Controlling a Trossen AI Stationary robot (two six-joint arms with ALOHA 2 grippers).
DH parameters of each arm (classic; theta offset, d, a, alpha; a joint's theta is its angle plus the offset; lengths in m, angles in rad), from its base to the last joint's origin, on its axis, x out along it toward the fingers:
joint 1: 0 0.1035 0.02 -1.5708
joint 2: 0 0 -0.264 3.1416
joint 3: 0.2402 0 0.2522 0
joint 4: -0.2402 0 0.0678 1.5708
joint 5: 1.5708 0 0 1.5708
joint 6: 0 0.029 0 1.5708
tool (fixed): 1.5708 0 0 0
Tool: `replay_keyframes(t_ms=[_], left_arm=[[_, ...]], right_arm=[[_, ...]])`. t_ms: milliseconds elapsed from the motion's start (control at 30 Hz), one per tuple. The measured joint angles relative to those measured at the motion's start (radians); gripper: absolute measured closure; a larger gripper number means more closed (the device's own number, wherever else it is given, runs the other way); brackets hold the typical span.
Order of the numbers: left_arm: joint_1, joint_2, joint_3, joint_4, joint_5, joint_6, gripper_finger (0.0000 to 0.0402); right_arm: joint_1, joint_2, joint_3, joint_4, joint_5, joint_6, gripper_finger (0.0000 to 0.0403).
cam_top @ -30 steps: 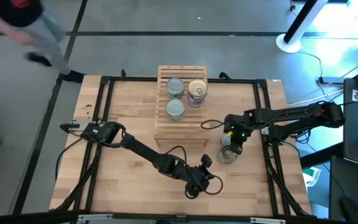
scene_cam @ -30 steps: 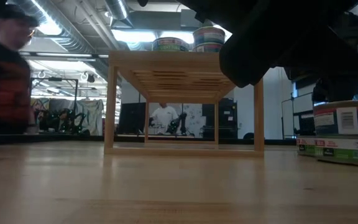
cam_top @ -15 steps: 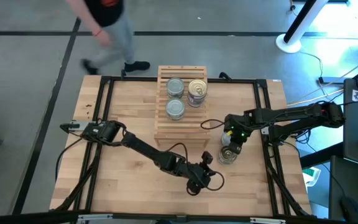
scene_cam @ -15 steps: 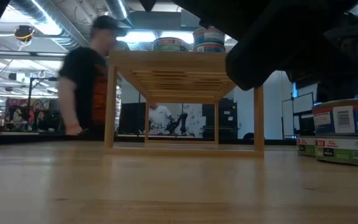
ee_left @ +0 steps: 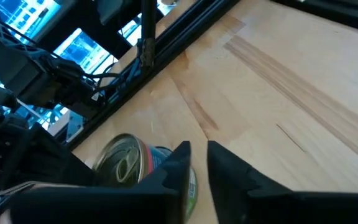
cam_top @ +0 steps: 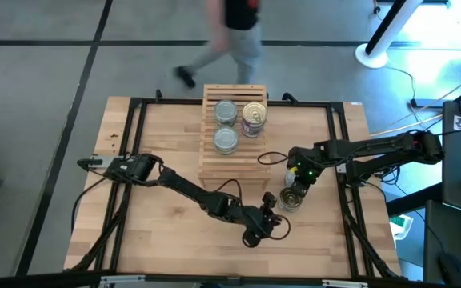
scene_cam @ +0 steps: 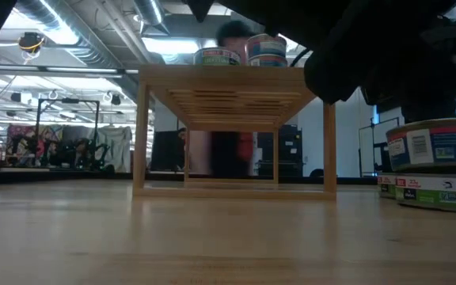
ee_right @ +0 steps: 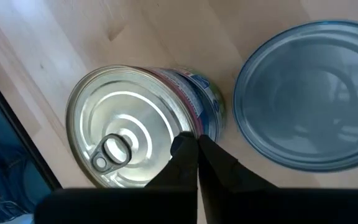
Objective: Stack canned seafood by type on shelf
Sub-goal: Put the blue tuna can on the shelf aligned with other blue tuna can
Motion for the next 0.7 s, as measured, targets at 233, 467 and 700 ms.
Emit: replay_keyframes(t_ms=[233, 467, 700], left_arm=[[0.006, 0.002, 0.0, -0.004, 0.002, 0.023, 0.0266], [0.021, 0.003, 0.0, -0.015, 0.002, 0.08, 0.0209], [0.032, 0.004, 0.0, -0.015, 0.0, 0.117, 0.0188]], right_arm=[[0.0, 0.0, 0.0, 0.001, -0.001, 0.025, 0.0401], [0.0, 0.0, 0.0, 0.003, -0.039, 0.027, 0.0401], [0.0, 0.0, 0.001, 0.004, -0.089, 0.023, 0.0402]])
